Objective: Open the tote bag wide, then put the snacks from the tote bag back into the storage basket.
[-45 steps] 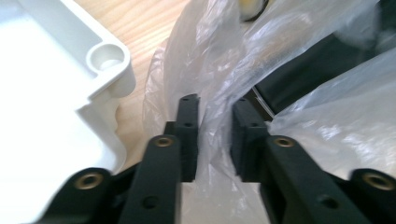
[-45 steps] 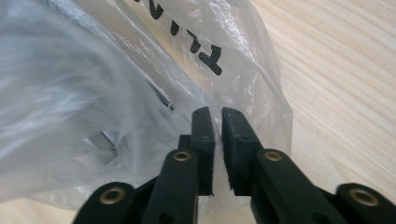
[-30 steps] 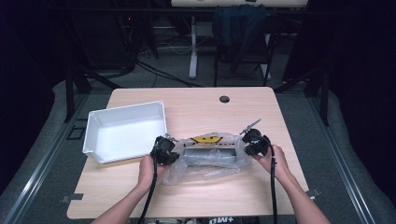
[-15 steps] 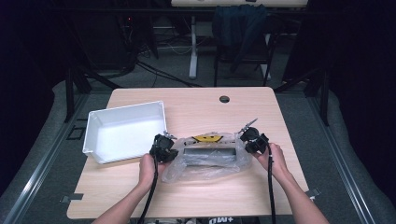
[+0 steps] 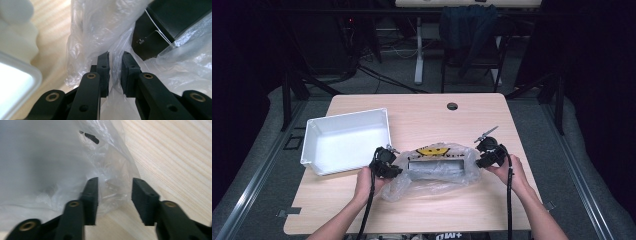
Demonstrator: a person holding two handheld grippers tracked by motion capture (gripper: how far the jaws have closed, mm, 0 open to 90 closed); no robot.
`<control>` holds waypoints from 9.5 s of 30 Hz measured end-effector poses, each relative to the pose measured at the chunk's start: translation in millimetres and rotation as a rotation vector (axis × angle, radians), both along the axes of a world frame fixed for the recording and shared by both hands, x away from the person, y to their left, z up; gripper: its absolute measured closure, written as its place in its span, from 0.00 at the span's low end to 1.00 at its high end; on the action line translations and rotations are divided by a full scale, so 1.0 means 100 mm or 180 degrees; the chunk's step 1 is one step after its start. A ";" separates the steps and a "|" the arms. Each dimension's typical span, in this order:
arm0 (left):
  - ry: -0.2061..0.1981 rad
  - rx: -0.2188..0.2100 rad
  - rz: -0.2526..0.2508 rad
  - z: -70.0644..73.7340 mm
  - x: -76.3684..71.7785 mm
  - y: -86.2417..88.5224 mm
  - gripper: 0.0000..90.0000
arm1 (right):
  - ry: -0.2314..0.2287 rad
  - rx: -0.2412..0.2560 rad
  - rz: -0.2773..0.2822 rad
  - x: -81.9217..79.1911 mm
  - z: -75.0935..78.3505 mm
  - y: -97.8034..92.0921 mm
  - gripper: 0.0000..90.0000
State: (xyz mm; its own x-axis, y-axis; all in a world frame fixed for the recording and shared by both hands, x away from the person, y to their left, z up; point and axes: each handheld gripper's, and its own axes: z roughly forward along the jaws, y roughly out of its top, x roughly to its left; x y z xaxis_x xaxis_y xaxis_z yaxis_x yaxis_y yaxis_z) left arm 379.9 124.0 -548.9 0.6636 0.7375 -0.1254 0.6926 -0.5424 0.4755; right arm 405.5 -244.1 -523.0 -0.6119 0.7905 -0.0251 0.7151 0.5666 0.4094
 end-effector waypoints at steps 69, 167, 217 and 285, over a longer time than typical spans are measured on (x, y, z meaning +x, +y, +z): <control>-0.0156 -0.0265 -0.0167 0.13 -0.17 0.00 0.94 | -0.0002 0.0112 -0.0134 -0.14 -0.03 0.01 0.97; -0.0042 -0.0514 -0.1228 0.55 -0.43 -0.06 0.63 | 0.0002 0.0456 0.0042 -0.05 0.13 -0.23 0.47; -0.0100 0.0338 -0.1685 0.25 -0.10 -0.79 0.42 | -0.0031 0.0552 0.0019 -0.11 0.18 -0.33 0.38; -0.0399 0.0088 -0.1776 1.06 0.06 -0.49 0.48 | -0.0114 0.0681 0.0002 -0.17 0.32 -0.54 0.17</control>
State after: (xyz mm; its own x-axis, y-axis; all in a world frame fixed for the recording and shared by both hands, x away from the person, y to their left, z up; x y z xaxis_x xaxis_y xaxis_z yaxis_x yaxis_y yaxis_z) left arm 386.3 75.1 -442.7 0.9620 0.2730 -0.0063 0.2369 -0.8232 0.5160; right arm 388.8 -298.0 -490.7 -0.6141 0.7799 0.1214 0.6977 0.4644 0.5455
